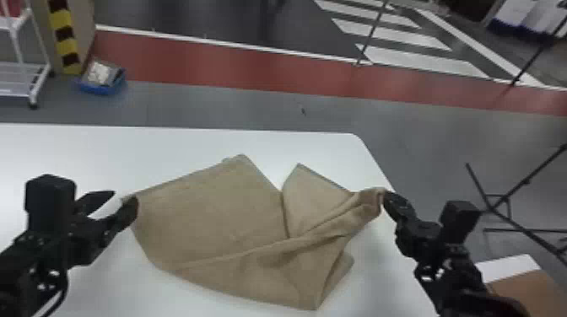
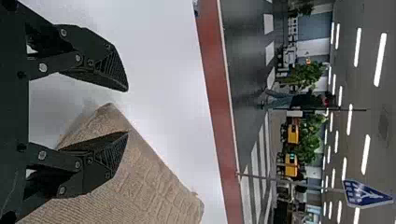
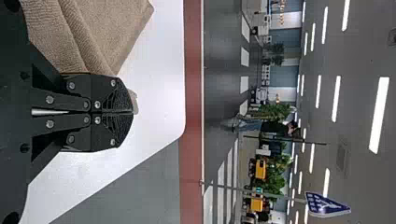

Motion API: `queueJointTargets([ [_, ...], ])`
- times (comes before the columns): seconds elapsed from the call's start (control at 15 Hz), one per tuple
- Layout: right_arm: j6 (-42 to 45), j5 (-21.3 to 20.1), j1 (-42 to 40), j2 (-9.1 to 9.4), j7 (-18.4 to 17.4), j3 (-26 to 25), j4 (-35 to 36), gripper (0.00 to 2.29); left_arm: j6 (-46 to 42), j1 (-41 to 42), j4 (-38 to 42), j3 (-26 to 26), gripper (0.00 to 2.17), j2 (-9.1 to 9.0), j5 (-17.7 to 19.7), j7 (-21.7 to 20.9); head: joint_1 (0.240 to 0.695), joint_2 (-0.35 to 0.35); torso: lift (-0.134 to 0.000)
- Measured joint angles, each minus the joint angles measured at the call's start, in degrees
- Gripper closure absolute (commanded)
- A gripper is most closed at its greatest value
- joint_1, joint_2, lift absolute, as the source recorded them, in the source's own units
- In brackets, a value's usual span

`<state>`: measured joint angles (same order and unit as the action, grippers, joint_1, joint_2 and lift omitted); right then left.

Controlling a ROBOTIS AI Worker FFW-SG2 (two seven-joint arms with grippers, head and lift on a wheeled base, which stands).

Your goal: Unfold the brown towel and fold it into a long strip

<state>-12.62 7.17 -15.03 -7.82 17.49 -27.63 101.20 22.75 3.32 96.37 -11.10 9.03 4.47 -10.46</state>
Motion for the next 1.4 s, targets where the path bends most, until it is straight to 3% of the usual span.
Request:
queueJointTargets([
  [0.47,0.0,0.0,0.4,0.00,0.2,0.6,0.0,1.42,0.2,-1.5,-3.5,0.0,0.72,-0.40,0.4,-0.6,0.695,-0.350,-0.123],
  [0.67,0.4,0.1,0.4,-0.02,0.4,0.2,-0.3,1.42,0.2,-1.8,-4.0,-0.1,1.69,-0.42,0.3,-0.8,0.695,-0.350,-0.123],
  [0.8,0.9,0.1,0.4,-0.07,0.4,0.1,-0.8,1.42,-0.2,-1.2,-3.2,-0.1,2.02,-0.42,0.7,0.9,0.695,-0.350,-0.123],
  [1.2,1.2,-0.1,0.6,-0.09,0.5,0.8,-0.3,1.42,0.6,4.8,9.1,2.9,2.01,0.09,2.4,1.5,0.695,-0.342,-0.123],
  [1.4,0.9,0.0,-0.6,-0.16,1.7,0.3,4.1,1.42,11.4,9.2,22.6,7.6,2.01,0.11,2.3,4.7,0.695,-0.298,-0.123],
])
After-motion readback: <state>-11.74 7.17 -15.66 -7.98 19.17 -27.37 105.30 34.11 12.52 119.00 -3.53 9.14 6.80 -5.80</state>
